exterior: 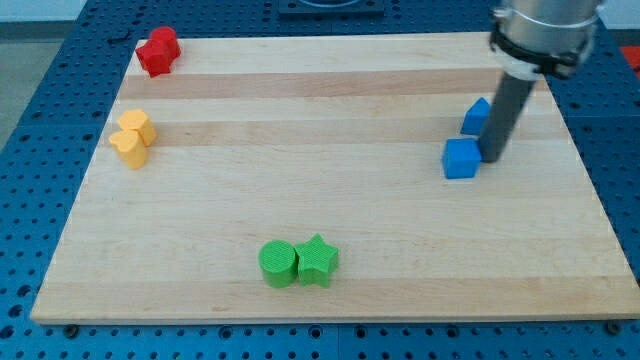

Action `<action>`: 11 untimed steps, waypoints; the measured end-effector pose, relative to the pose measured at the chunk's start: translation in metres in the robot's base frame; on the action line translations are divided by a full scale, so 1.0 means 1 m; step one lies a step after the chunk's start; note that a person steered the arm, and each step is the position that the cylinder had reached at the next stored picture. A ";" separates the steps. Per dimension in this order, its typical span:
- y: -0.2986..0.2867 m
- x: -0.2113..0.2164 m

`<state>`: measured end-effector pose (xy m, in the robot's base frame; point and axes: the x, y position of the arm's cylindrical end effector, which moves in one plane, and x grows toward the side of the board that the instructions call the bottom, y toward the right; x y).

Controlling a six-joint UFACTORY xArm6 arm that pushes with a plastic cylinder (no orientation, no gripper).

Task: Push the blue triangle above the blue cube

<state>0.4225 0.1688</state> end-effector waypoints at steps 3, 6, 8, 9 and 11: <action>0.009 -0.008; 0.117 -0.086; 0.050 -0.053; -0.008 -0.022; -0.020 -0.008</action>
